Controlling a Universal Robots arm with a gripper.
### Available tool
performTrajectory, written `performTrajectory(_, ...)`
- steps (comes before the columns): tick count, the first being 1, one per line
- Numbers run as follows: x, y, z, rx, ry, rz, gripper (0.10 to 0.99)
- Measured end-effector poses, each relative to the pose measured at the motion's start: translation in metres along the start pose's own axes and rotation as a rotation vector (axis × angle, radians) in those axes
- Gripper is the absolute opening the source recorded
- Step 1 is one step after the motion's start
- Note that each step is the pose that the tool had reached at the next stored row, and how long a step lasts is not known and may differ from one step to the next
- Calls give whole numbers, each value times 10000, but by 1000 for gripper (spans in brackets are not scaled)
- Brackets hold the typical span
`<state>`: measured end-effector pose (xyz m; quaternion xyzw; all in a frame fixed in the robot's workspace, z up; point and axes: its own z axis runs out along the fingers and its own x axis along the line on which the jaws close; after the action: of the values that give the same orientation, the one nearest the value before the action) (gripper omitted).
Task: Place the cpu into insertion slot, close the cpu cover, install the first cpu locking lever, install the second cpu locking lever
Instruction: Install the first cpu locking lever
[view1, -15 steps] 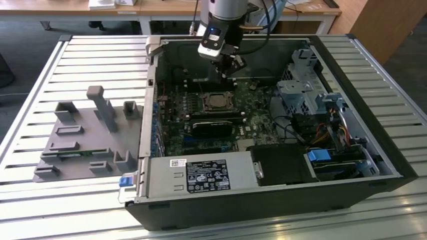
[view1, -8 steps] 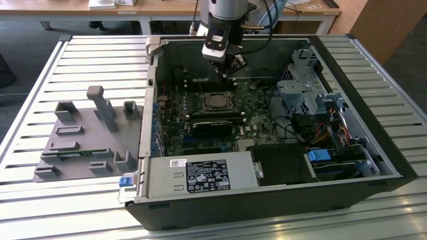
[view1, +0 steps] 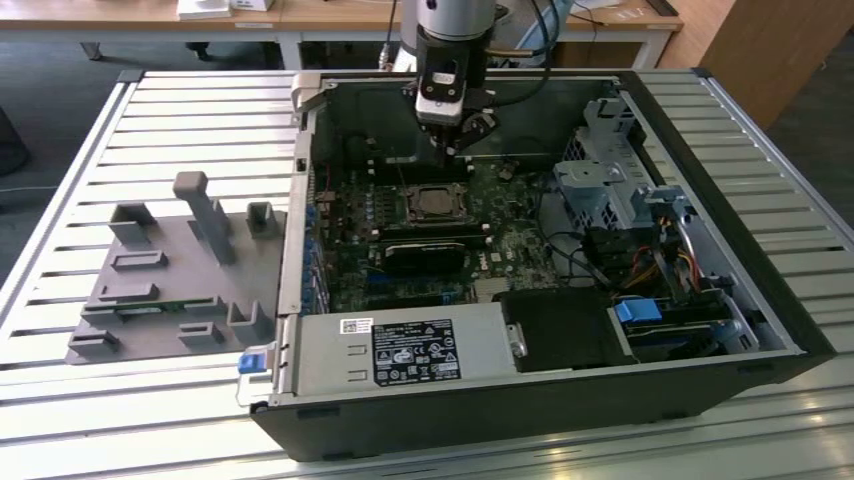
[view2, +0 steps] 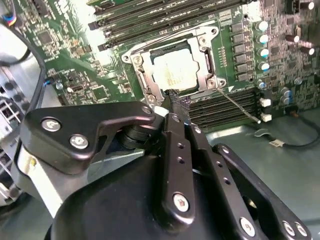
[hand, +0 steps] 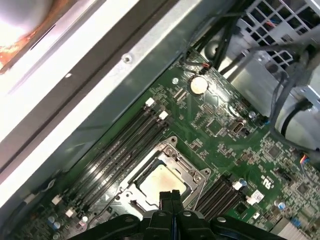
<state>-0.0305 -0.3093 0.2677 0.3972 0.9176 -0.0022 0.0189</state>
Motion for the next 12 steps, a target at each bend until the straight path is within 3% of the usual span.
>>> performTrajectory(12, 0, 0, 0, -50, 15, -1383, 106)
